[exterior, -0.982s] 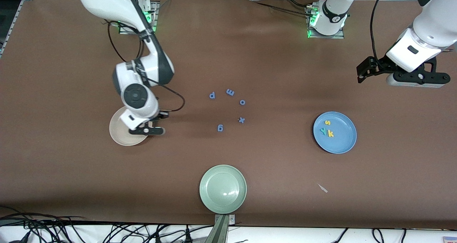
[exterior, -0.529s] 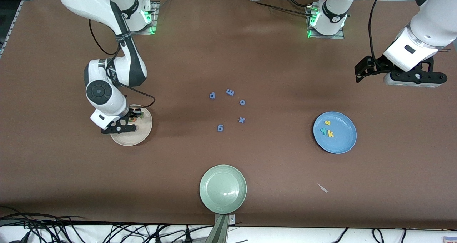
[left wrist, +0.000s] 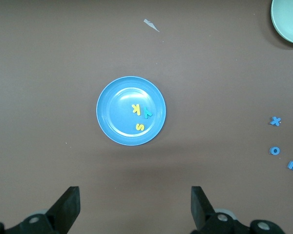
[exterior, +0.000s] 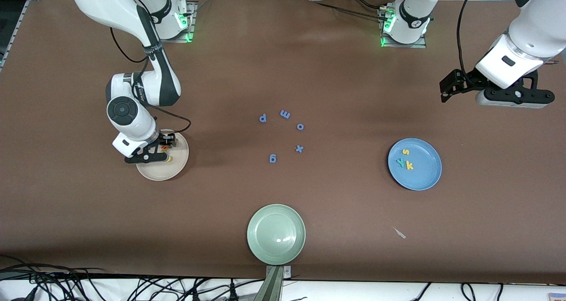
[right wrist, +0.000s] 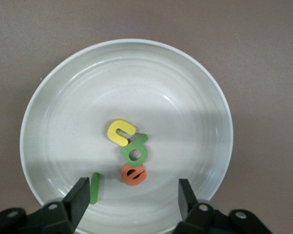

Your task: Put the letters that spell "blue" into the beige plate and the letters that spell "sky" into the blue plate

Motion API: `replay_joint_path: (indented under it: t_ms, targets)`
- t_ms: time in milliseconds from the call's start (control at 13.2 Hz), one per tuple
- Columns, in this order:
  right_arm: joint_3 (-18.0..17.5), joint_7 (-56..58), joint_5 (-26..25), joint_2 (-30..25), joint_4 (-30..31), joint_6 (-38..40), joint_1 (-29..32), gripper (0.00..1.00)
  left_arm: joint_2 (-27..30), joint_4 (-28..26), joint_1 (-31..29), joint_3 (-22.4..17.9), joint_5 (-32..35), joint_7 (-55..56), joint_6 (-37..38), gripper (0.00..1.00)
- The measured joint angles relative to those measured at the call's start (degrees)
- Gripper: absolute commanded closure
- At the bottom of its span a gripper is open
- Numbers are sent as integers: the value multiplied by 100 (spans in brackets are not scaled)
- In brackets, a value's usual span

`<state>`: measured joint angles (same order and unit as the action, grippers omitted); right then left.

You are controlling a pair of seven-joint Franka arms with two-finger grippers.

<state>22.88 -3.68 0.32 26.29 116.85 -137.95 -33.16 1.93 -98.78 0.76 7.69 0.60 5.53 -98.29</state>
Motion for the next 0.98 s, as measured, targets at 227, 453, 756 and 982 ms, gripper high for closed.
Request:
replay_joint_path:
  t_ms: [227, 453, 756, 982]
  targets:
    - [-15, 0, 6, -15, -4, 0, 0, 17, 0, 0, -5, 0, 0, 0, 0, 0]
    - [-27, 0, 14, -32, -4, 0, -1, 17, 0, 0, -12, -1, 0, 0, 0, 0]
    - [-61, 0, 16, -37, -77, 79, -7, 17, 0, 0, -12, -1, 0, 0, 0, 0]
    - [-121, -58, 30, -40, -348, 484, -14, 17, 0, 0, -12, -1, 0, 0, 0, 0]
